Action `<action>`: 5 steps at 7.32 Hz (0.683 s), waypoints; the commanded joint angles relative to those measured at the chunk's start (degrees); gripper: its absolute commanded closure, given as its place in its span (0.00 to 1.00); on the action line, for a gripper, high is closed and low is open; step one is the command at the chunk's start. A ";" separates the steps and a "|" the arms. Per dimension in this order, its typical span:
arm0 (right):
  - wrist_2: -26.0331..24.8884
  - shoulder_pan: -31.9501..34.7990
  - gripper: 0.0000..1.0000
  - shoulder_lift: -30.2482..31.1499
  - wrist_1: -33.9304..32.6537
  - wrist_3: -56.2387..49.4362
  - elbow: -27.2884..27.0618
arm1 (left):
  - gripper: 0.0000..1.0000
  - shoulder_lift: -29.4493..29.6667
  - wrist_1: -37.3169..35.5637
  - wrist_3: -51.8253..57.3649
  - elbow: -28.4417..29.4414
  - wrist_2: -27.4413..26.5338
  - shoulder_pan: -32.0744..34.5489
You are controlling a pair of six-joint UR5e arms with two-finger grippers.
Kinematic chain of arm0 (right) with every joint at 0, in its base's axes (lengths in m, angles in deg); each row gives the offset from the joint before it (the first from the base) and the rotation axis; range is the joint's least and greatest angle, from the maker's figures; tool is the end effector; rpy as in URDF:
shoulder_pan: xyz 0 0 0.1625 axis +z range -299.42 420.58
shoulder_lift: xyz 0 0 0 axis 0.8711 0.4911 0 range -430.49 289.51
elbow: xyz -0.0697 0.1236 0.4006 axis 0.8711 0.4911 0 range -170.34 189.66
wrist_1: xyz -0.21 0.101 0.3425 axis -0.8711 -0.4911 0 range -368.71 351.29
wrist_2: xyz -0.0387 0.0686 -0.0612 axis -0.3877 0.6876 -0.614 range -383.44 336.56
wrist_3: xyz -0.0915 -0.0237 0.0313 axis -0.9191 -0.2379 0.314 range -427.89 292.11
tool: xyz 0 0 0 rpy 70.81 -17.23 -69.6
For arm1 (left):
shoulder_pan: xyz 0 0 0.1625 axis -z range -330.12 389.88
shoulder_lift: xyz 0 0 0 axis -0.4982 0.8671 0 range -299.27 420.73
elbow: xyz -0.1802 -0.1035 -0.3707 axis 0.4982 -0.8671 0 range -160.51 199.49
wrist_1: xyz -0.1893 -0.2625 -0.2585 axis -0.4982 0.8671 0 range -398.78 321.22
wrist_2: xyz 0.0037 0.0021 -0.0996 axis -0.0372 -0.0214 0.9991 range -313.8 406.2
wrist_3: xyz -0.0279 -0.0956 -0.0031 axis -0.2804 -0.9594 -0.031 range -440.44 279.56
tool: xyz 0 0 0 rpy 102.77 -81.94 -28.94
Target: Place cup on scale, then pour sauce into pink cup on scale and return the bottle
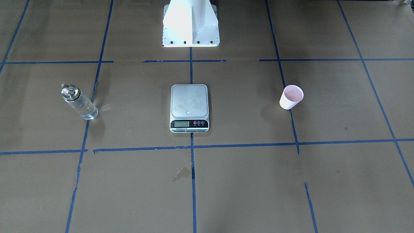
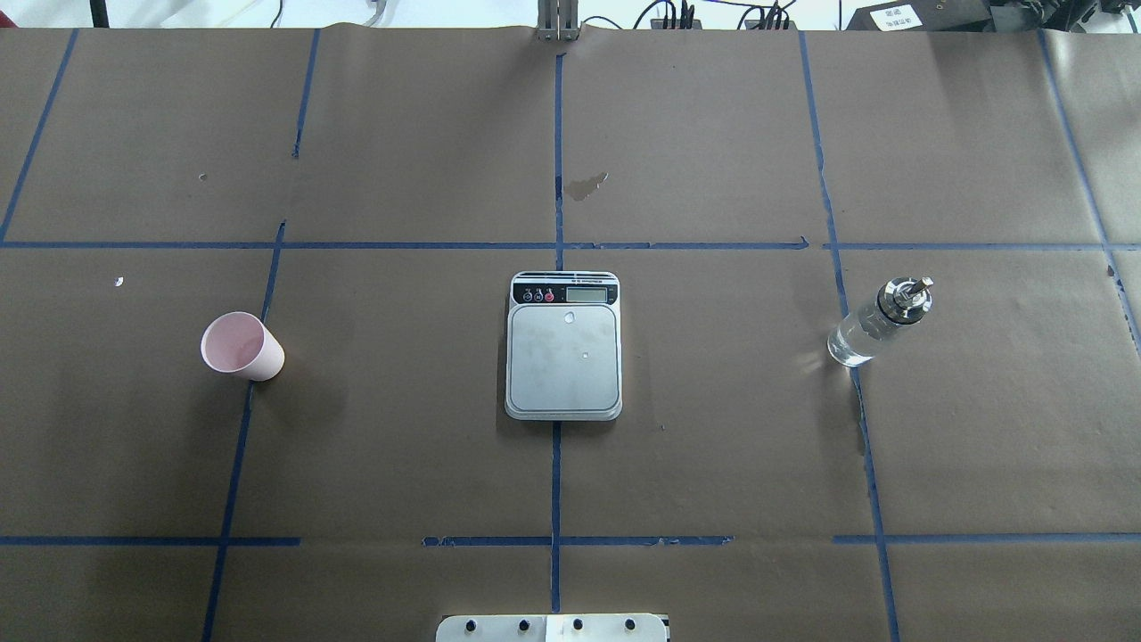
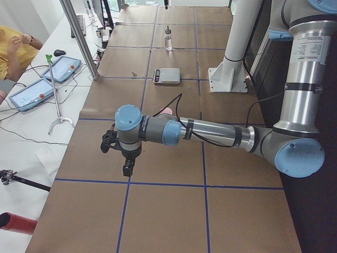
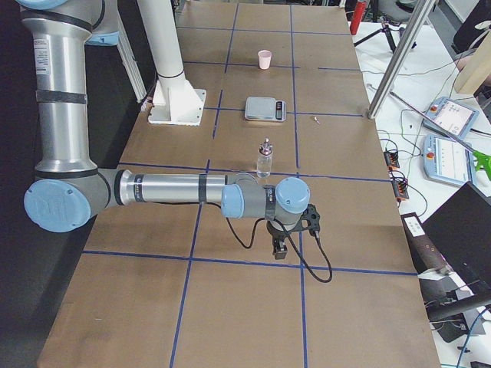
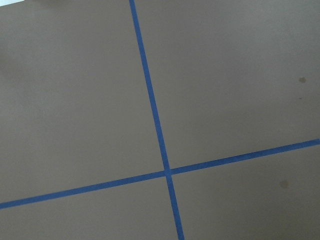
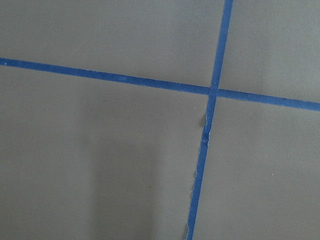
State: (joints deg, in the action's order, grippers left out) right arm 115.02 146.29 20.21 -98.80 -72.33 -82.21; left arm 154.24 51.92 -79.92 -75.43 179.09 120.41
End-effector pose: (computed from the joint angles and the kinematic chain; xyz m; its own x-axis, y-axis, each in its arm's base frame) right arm 0.0221 -0.4909 0.6437 0.6525 -0.1407 0.7446 0.1257 0.9891 0.0767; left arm -0.0703 -0.5234 0.5854 0.7337 0.1101 -0.6705 0.0025 0.9863 0.1647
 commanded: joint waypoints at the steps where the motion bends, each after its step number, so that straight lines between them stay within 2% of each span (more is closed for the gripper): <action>1: 0.14 -0.01 0.00 -0.08 0.09 0.05 -0.15 | 0.00 -0.35 0.17 0.70 0.26 0.09 -0.09; 5: 0.41 -0.10 0.00 -0.26 0.26 -0.04 -1.73 | 0.00 0.35 1.31 0.44 1.31 0.27 -0.62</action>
State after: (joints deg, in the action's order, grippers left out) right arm 115.44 146.24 20.07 -98.67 -72.38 -83.50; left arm 154.52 52.66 -79.45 -74.87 179.17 119.95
